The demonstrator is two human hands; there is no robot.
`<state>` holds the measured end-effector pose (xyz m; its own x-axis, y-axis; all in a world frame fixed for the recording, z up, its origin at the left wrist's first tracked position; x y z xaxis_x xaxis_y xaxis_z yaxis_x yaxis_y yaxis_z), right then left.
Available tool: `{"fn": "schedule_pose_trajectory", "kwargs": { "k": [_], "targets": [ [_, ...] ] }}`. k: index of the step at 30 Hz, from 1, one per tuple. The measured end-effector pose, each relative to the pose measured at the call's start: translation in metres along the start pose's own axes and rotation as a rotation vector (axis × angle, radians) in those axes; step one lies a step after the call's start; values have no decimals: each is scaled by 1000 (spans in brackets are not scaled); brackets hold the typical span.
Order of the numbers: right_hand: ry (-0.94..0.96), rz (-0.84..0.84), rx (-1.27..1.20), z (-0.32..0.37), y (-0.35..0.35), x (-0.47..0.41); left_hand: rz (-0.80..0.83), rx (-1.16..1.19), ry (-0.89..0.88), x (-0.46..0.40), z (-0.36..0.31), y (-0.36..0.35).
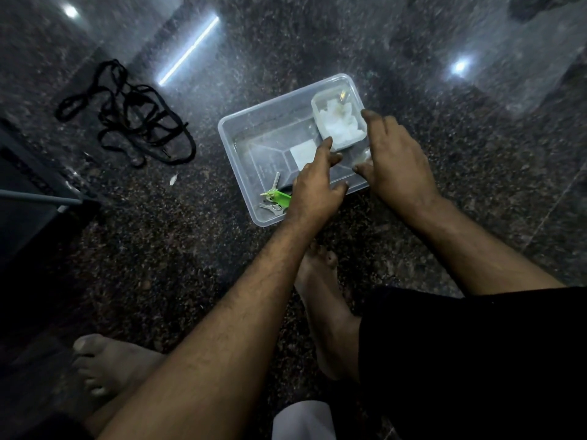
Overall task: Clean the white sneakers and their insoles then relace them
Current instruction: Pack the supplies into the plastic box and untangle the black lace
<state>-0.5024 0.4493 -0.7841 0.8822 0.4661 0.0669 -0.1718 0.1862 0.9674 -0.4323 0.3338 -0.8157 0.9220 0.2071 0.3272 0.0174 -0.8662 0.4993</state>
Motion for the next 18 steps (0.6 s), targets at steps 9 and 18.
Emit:
{"fn": "schedule_pose_trajectory", "kwargs": {
  "k": [9, 18],
  "targets": [
    [18, -37, 39, 11, 10, -4, -43, 22, 3, -2, 9, 6],
    [115, -130, 68, 52, 14, -11, -172, -8, -14, -2, 20, 43]
  ]
}}
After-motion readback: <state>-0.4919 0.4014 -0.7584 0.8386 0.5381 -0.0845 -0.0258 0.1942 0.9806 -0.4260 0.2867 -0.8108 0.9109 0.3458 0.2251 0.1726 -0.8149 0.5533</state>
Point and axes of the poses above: each hand's wrist, its own x-axis away from the middle knuckle, its own y-axis out of the back of the hand, z = x × y, the point moved 6 cm from there along -x, towards the middle knuckle, and after that the axes turned 1 degree about -z, right-handed, at the moved point
